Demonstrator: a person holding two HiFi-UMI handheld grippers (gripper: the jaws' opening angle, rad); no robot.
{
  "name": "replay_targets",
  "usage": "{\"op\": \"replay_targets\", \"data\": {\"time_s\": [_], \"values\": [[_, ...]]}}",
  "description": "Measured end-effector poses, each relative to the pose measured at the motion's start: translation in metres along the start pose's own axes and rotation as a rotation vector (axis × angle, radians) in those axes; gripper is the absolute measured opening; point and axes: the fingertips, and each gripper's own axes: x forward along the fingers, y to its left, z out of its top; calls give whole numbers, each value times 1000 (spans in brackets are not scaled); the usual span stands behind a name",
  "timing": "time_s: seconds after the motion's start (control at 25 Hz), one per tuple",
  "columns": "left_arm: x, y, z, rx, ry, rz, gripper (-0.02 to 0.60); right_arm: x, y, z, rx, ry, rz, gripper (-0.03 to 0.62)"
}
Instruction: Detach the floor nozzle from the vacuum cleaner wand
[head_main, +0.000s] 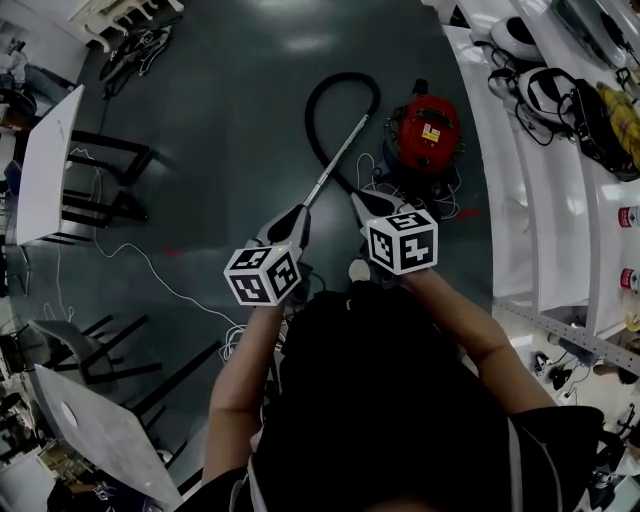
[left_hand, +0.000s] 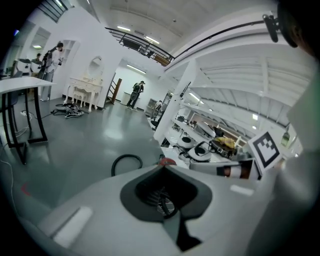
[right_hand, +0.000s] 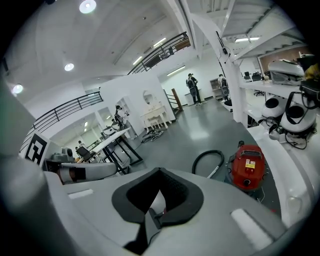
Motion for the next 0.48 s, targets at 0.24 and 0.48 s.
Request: {"op": "replay_targets", "data": {"time_s": [0.24,0.48], "values": [[15,3,5,-8,15,6,9,13,-7,9,1,10,7,-6],[26,21,11,-14,30,-7,9,29,-9,13,16,16,-20,-6]]}}
